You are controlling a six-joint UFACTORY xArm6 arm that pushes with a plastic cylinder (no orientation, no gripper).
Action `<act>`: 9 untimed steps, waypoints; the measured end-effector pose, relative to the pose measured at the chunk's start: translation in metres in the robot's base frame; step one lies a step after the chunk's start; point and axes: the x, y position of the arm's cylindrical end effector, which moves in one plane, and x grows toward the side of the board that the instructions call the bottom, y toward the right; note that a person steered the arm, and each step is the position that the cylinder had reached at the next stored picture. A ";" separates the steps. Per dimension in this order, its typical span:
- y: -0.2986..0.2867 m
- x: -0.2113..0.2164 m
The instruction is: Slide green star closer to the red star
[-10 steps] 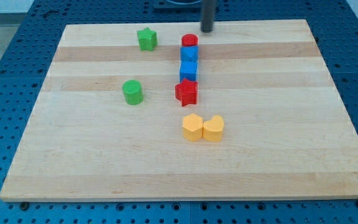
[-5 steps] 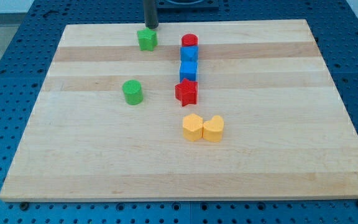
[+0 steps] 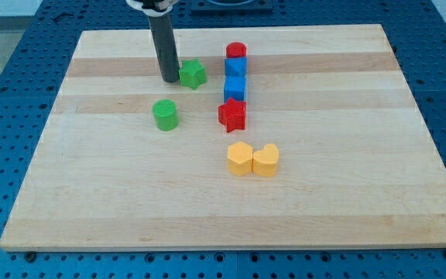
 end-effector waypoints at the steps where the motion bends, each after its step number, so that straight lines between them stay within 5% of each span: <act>1: -0.007 -0.064; 3: -0.007 -0.085; 5: 0.017 -0.028; 9: 0.020 0.018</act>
